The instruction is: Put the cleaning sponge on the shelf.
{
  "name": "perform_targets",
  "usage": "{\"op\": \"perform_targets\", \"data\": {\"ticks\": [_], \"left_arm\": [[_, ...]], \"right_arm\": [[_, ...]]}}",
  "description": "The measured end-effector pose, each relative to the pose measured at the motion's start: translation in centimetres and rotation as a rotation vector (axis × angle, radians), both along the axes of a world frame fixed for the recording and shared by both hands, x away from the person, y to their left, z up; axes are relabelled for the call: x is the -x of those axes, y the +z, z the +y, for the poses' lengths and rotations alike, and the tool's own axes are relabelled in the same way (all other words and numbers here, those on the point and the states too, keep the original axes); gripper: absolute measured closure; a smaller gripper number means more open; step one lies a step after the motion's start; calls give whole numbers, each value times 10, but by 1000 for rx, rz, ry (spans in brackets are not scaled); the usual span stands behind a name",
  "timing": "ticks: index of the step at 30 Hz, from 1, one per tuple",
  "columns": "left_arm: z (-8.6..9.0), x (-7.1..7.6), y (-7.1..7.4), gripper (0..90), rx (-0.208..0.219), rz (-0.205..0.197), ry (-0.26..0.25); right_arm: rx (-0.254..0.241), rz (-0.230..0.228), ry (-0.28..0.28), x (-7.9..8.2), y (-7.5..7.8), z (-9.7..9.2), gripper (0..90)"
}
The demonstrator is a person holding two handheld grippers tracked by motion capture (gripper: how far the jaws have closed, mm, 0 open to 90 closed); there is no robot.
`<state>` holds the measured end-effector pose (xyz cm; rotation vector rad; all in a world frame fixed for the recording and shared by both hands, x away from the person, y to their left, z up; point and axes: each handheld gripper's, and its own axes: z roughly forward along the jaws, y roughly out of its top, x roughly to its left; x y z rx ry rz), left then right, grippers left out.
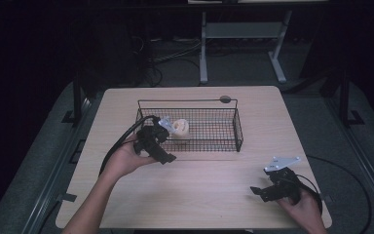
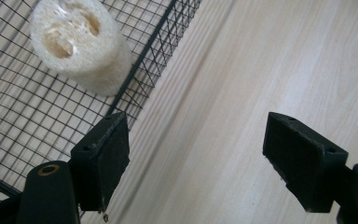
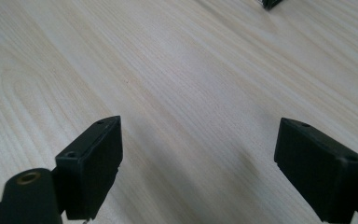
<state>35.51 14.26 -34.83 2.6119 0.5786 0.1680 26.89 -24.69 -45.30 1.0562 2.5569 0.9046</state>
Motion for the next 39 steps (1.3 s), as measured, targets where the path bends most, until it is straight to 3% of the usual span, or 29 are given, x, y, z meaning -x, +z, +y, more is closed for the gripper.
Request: {"op": "perform_targets", "data": {"ticks": [15,39], "left_arm": [[16,23,-2,222,5,-10,-11],[35,57,-20,222,19,2,-7]], "right_arm": [[2,12,-8,0,-1,0,148],[12,3,-11,1,0,0,148]]}}
